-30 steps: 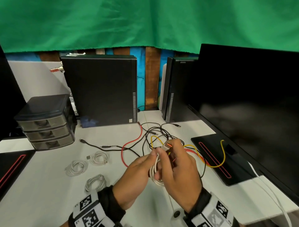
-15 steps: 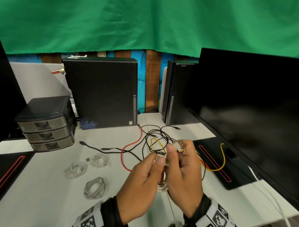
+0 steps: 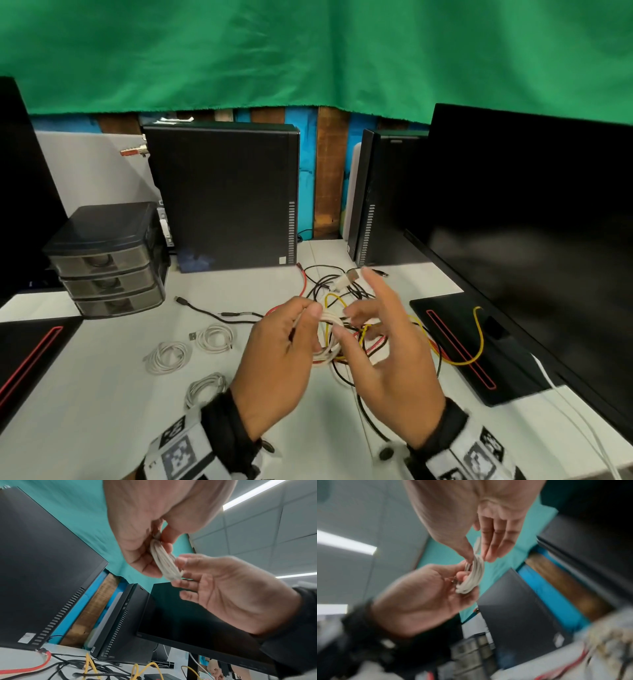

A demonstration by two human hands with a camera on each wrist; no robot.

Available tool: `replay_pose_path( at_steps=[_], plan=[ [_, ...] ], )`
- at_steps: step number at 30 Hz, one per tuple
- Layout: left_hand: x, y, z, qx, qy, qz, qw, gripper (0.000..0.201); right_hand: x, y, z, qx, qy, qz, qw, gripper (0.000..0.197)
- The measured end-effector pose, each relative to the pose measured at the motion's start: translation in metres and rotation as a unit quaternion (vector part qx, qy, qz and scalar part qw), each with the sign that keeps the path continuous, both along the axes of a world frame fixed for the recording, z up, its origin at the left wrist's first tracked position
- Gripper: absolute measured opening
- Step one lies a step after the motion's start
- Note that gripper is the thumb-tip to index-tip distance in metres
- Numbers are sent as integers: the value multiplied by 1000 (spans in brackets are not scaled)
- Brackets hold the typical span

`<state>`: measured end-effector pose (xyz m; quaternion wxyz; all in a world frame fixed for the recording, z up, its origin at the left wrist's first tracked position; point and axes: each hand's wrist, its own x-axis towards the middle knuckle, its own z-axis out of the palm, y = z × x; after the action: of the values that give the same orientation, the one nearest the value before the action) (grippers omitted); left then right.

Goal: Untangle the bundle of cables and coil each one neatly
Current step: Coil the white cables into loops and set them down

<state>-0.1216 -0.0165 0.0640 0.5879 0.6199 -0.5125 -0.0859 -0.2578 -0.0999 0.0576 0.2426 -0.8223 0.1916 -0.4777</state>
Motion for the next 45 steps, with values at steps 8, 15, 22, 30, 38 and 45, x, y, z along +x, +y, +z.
replay_pose_path(
  at_steps=[8, 15, 22, 30, 38, 45],
  plan=[
    [0, 1, -5, 46, -32, -26, 998, 36, 14, -2, -27, -230, 119, -95, 961, 44],
    [5, 1, -7, 63, -110, -22, 992, 29, 9, 1, -15, 109, 53, 54, 991, 23],
    [14, 0, -9, 100, -171, -22, 980, 30, 6, -4, -15, 157, 103, 73, 979, 17],
    [17, 2, -4, 108, -118, -70, 985, 25, 8, -6, -11, 315, 54, 117, 940, 15],
    [30, -4, -8, 140, -54, -118, 982, 19, 7, -10, -15, 417, 24, 153, 895, 10],
    [61, -1, -5, 125, 15, -136, 983, 16, 33, -10, -12, 455, -29, 195, 869, 29]
  ],
)
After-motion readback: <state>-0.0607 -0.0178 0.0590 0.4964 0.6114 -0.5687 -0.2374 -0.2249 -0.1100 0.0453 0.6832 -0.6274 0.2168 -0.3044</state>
